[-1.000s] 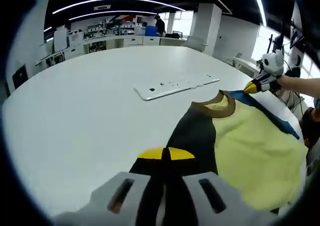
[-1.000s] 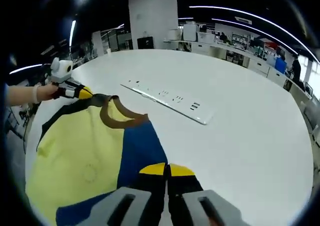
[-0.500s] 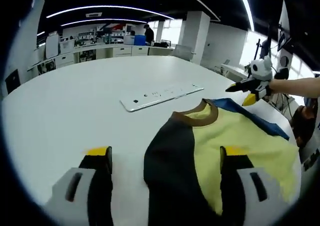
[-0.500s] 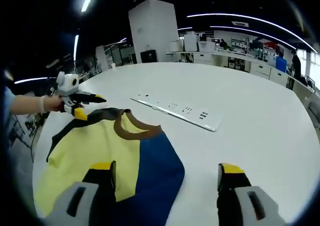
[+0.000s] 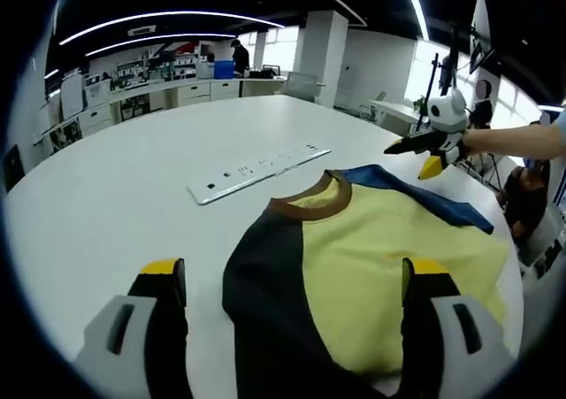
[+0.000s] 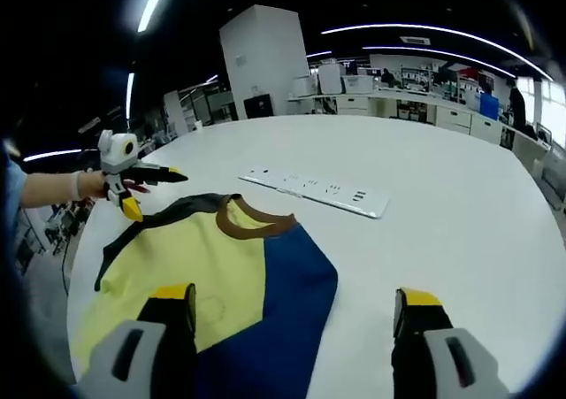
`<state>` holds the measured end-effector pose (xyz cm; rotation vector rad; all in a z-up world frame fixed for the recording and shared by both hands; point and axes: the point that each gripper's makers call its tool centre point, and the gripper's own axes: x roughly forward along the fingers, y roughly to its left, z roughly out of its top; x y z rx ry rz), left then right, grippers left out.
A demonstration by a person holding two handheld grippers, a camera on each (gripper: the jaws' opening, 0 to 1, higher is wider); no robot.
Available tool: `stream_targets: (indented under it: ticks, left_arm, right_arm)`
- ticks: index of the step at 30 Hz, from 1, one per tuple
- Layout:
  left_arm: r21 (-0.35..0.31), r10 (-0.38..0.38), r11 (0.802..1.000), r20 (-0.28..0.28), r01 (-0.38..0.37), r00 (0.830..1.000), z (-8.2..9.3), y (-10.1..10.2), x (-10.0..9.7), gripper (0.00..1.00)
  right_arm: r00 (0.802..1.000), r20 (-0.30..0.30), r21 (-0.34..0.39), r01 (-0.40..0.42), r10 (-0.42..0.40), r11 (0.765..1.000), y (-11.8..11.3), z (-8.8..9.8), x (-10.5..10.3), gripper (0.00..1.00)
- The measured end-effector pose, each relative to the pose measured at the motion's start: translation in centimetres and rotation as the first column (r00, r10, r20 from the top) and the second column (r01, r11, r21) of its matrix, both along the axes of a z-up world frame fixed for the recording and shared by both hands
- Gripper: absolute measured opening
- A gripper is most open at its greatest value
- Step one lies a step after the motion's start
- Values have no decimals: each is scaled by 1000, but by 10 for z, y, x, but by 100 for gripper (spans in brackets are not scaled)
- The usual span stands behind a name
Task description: Fold the garment on the visible template until the final outline fits inside the template.
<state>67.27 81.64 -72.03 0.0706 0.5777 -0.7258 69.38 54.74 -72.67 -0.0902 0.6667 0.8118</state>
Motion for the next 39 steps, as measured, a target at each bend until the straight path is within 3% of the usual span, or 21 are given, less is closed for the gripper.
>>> stream_targets:
  ticks: [5,14,20,26,33,39]
  left_arm:
    - [-8,2,1000,-5,-2,1000,8,0,-9,99]
    - [-21,10,1000,-25,-11,1000,21,9,-47,96]
    - [-25,29,999,-30,-30,999,20,21,-81,96]
    - [-29,95,995,-54,-96,994,12,46,-113,95]
    - [-24,136,990,-64,-138,989,14,66,-138,94]
    - [-34,151,988,-63,-153,987,20,71,-153,94]
  right_arm:
    - [1000,10,-9,2,-2,1000,-8,7,-13,93]
    - [1000,1,-12,29,-29,1000,-31,15,-38,91]
    - [998,-17,-13,57,-57,998,-54,9,-61,90]
    - [995,-49,-38,85,-87,996,-80,-3,-101,89]
    - [988,-71,-38,137,-140,990,-106,-7,-131,88]
    - [979,-77,-28,186,-188,982,-121,-5,-146,88]
